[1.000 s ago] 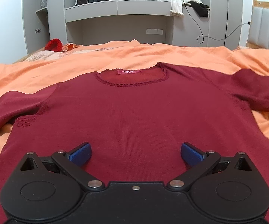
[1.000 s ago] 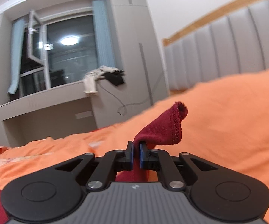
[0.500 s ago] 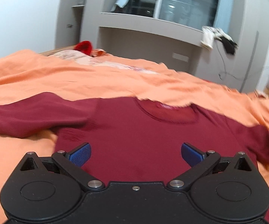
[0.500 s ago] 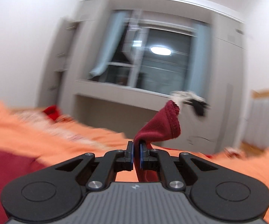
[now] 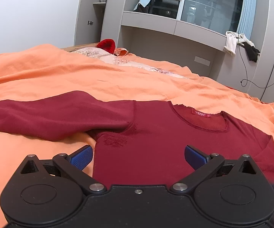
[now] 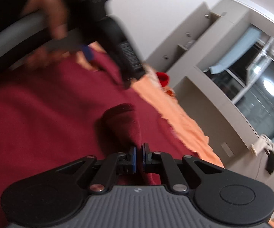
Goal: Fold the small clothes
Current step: 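Carry the sleeve across the shirt body with the right gripper and release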
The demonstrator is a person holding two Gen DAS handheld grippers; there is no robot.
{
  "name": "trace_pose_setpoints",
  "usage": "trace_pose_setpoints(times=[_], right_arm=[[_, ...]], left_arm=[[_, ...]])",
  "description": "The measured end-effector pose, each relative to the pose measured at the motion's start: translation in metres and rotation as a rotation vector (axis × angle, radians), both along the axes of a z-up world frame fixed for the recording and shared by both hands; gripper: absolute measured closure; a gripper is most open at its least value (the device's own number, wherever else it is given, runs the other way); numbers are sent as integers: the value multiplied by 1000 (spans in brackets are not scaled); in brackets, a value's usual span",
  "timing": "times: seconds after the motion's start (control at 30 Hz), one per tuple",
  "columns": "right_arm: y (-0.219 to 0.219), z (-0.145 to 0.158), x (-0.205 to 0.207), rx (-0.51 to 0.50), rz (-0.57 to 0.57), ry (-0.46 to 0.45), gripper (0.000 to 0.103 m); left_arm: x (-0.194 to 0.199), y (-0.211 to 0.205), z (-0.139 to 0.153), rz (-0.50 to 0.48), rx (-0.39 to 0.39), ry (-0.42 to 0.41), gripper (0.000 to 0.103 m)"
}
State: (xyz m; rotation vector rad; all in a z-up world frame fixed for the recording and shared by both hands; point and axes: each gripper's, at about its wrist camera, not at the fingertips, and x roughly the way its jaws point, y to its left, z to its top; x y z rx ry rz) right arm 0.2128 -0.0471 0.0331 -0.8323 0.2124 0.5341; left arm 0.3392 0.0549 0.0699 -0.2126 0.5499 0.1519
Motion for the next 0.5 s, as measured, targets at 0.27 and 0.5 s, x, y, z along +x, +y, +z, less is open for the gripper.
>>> trace_pose_setpoints(times=[0.27,0.5], right_arm=[[-8,-25,-51,-62,77,-20,94],[-21,-19,-59,2,89,-6,59]], left_arm=[[-2,4,-2,-13,-50,-12,0],[4,-11,-6,-54,-39,10,0]])
